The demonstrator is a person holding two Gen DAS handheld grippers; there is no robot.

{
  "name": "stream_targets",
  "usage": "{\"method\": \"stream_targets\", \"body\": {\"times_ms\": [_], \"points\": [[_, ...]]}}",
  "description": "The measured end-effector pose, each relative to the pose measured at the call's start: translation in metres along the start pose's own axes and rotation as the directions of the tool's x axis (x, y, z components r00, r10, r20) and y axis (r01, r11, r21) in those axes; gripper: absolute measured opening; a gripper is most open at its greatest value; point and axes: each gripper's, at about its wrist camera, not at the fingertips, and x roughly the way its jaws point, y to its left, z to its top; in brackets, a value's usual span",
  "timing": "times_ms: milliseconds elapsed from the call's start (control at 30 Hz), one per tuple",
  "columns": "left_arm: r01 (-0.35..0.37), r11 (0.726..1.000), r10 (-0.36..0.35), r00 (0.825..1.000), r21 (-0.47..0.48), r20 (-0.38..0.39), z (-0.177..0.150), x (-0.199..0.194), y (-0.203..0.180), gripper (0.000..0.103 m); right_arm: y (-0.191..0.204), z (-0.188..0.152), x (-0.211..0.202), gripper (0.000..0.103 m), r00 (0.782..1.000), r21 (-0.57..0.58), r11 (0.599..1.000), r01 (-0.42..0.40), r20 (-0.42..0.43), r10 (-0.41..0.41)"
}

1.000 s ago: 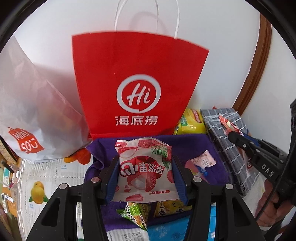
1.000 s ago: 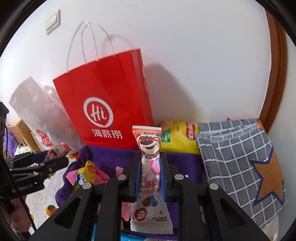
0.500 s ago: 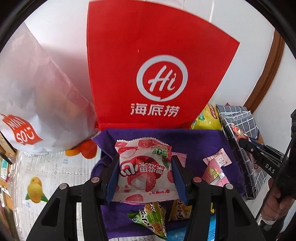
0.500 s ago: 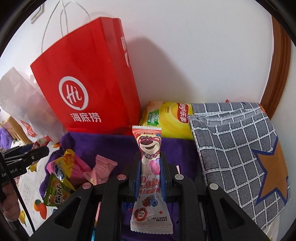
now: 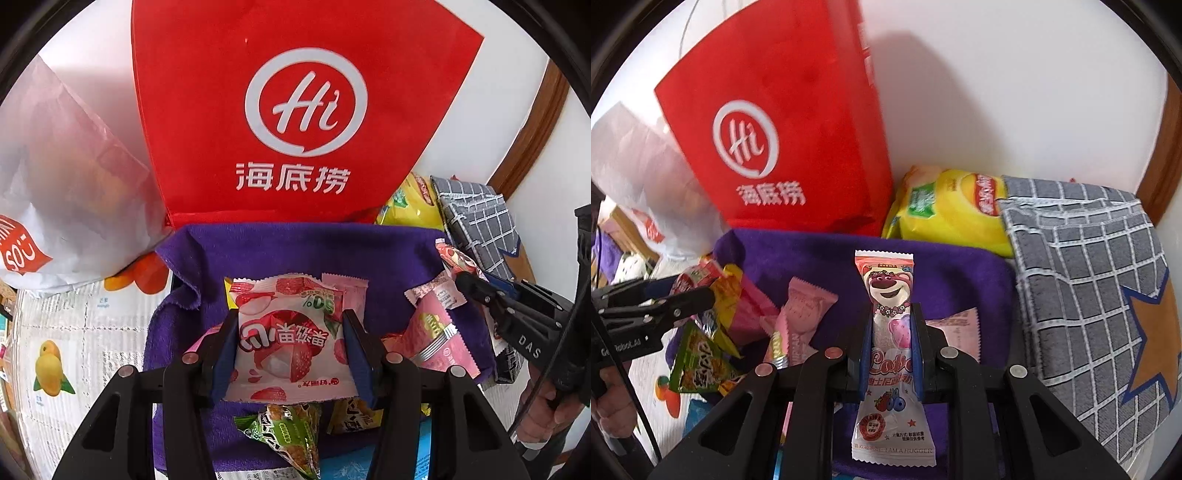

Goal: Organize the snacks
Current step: 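Lower the white-red bag with the left tool while the right tool lowers the Lotso stick onto the towel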

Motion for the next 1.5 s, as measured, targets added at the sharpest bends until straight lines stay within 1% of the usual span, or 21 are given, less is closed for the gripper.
{"method": "stream_targets", "body": {"times_ms": [100,267,667,1367,1500], "points": [[-0.012,1.000,0.012,1.000,0.007,-0.005,-0.001,0.003,0.000,0.051,0.005,-0.002,0.003,0.019,1.000,-0.018,1.000,-0.003,-0.015,0.003],[0.005,1.000,-0.005,1.000,0.001,-0.010,0.000,0.003,0.000,0.051,0.005,-0.003,0.008,0.019,0.999,-0.018,1.000,-0.003,-0.041,0.003],[0.013,1.000,-0.013,1.000,0.016,-0.011,0.000,0.003,-0.001,0.053,0.010,-0.004,0.012,0.021,0.999,-0.037,0.999,-0.005,-0.053,0.003],[0.015,1.000,-0.015,1.000,0.017,-0.013,0.000,0.007,-0.003,0.054,0.014,-0.006,0.021,0.022,0.996,-0.066,0.998,-0.015,-0.091,0.009],[0.016,1.000,-0.016,1.000,0.011,-0.017,0.000,0.007,-0.004,0.054,0.015,-0.007,0.022,0.024,0.996,-0.071,0.997,-0.015,-0.094,0.008]]}}
